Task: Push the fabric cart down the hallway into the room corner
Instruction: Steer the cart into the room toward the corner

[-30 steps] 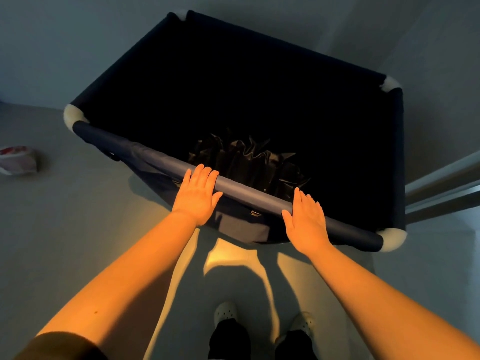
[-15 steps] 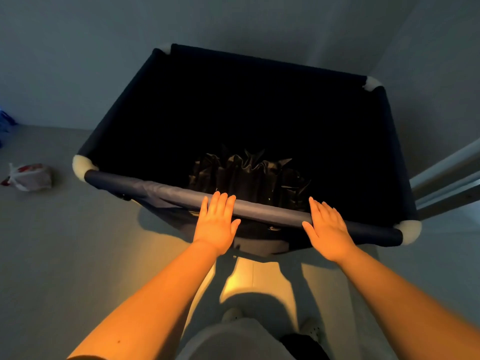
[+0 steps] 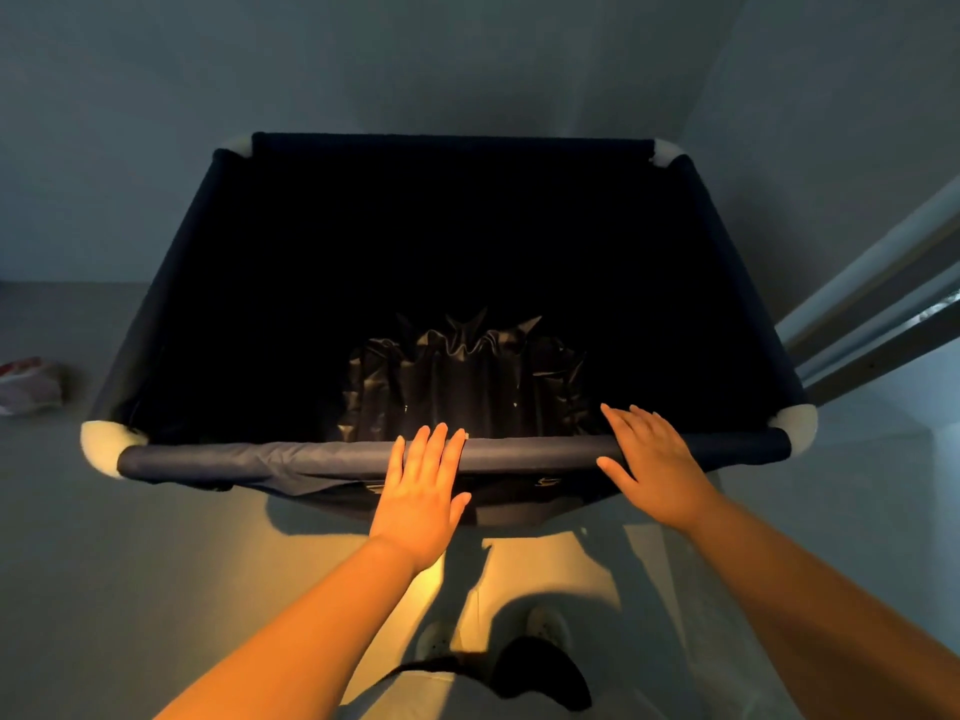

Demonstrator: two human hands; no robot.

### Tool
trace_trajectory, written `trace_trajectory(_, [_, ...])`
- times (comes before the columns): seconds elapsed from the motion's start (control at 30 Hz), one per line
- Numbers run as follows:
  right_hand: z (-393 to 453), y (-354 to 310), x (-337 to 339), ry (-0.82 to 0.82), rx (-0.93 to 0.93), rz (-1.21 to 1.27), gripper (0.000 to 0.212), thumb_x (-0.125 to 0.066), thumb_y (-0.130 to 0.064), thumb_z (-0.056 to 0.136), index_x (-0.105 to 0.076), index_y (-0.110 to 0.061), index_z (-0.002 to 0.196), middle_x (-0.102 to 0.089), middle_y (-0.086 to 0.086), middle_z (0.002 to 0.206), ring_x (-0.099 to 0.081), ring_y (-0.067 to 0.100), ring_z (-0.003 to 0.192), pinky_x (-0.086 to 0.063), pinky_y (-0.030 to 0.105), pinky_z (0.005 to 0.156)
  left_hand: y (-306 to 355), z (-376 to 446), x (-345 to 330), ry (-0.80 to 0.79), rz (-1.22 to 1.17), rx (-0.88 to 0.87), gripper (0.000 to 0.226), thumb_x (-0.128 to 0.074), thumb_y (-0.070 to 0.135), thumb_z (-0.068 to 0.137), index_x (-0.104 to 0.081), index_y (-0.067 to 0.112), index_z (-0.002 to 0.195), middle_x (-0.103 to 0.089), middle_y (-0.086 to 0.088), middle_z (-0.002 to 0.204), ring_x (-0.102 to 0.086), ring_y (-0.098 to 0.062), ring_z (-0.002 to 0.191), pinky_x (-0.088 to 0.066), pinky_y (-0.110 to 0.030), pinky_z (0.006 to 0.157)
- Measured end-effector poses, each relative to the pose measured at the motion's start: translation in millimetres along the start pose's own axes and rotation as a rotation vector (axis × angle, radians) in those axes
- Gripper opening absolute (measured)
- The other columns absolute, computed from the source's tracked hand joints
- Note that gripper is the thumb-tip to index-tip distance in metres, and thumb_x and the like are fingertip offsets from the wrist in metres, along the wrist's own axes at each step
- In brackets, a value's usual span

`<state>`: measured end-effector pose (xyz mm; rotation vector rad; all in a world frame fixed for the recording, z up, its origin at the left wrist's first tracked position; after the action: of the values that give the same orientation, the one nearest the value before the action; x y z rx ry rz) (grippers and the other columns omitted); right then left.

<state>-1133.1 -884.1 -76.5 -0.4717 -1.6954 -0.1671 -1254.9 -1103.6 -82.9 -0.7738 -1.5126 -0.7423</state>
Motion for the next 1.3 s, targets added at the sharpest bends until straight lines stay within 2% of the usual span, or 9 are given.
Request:
trace_trajectory(0.33, [-18,64,8,-0.016,0.056,-0.036,0.065,-0.037,-0.050,0.092,-0.020,-0.019,0.146,-0.037,0.002,0.148,-0.023,0.023,0.141,-0.011,0.037,0.118,68,1,3,-0.038,-0.004,-0.074,0.074,-0.029,0.046,0.096,0.026,0.018,0.138,0.003,-0.009,0.157,0.008,-0.028,0.142,0.012,-0.044,0.111])
trace_trajectory(0.43, [-24,85,6,-0.038,0.041,-0.072,0.067,-0.030,-0.054,0.092,-0.017,-0.018,0.147,-0.033,0.004,0.151,-0.018,0.023,0.143,-0.009,0.038,0.118,87,5,3,-0.064,0.024,-0.130,0.073,-0.028,0.045,0.097,0.026,0.019,0.139,0.006,-0.007,0.157,0.010,-0.027,0.142,0.011,-0.043,0.111])
trace_trajectory(0.53, [-31,99,9,-0.029,-0.007,-0.087,0.080,-0.008,-0.064,0.088,-0.016,-0.010,0.146,-0.028,0.011,0.153,-0.015,0.027,0.144,-0.007,0.040,0.117,103,8,4,-0.070,0.025,-0.141,0.073,-0.027,0.045,0.097,0.027,0.019,0.138,0.004,-0.007,0.157,0.008,-0.027,0.142,0.011,-0.041,0.112])
trace_trajectory(0.67, [-45,106,13,0.044,-0.150,-0.070,0.090,0.012,-0.061,0.086,-0.021,0.001,0.142,-0.029,0.021,0.150,-0.021,0.037,0.141,-0.016,0.046,0.114,111,11,2,-0.063,0.049,-0.092,0.072,-0.025,0.046,0.097,0.028,0.019,0.137,0.005,-0.007,0.157,0.009,-0.026,0.142,0.009,-0.041,0.112])
trace_trajectory(0.8, [-55,103,10,0.116,-0.241,-0.015,0.089,0.019,-0.057,0.085,-0.017,0.002,0.143,-0.022,0.023,0.152,-0.014,0.037,0.143,-0.011,0.047,0.116,113,13,-1,-0.063,0.079,-0.060,0.072,-0.025,0.047,0.096,0.027,0.020,0.137,0.002,-0.007,0.157,0.005,-0.027,0.142,0.007,-0.044,0.113])
trace_trajectory(1.0, [-55,86,8,0.156,-0.242,-0.011,0.096,0.031,-0.054,0.078,-0.011,0.000,0.144,-0.015,0.021,0.155,-0.004,0.035,0.144,-0.001,0.045,0.117,83,12,-4,-0.091,0.139,0.178,0.071,-0.018,0.050,0.096,0.034,0.018,0.133,-0.001,-0.008,0.157,0.000,-0.027,0.143,0.000,-0.051,0.114])
trace_trajectory(1.13, [-50,66,5,0.154,-0.272,-0.029,0.088,0.024,-0.052,0.083,-0.011,0.001,0.144,-0.015,0.022,0.154,-0.005,0.035,0.144,0.001,0.045,0.116,63,11,-5,-0.113,0.167,0.203,0.069,-0.016,0.051,0.095,0.030,0.016,0.134,0.003,-0.009,0.157,0.003,-0.029,0.143,0.000,-0.050,0.114])
trace_trajectory(1.23, [-44,51,-3,0.125,-0.311,-0.027,0.066,-0.011,-0.045,0.096,-0.004,-0.001,0.145,-0.008,0.021,0.156,0.002,0.034,0.145,0.003,0.045,0.118,43,9,-6,-0.158,0.198,0.201,0.068,-0.014,0.052,0.095,0.027,0.015,0.135,0.005,-0.009,0.157,0.003,-0.029,0.143,0.000,-0.049,0.114])
trace_trajectory(1.3, [-39,37,-6,0.110,-0.324,-0.031,0.066,-0.023,-0.041,0.097,0.000,-0.002,0.145,-0.004,0.020,0.157,0.006,0.033,0.145,0.005,0.045,0.118,27,8,-6,-0.183,0.205,0.205,0.067,-0.013,0.053,0.095,0.021,0.016,0.140,0.004,-0.009,0.157,0.001,-0.029,0.143,0.000,-0.050,0.114])
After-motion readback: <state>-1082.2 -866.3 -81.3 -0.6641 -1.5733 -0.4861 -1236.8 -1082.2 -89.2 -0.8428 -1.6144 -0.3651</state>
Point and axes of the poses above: each hand's wrist, its own z-axis towards the middle knuckle, its own x-axis out of the back of the hand, y = z × x, the point moved 10 cm from there along z, towards the middle knuckle
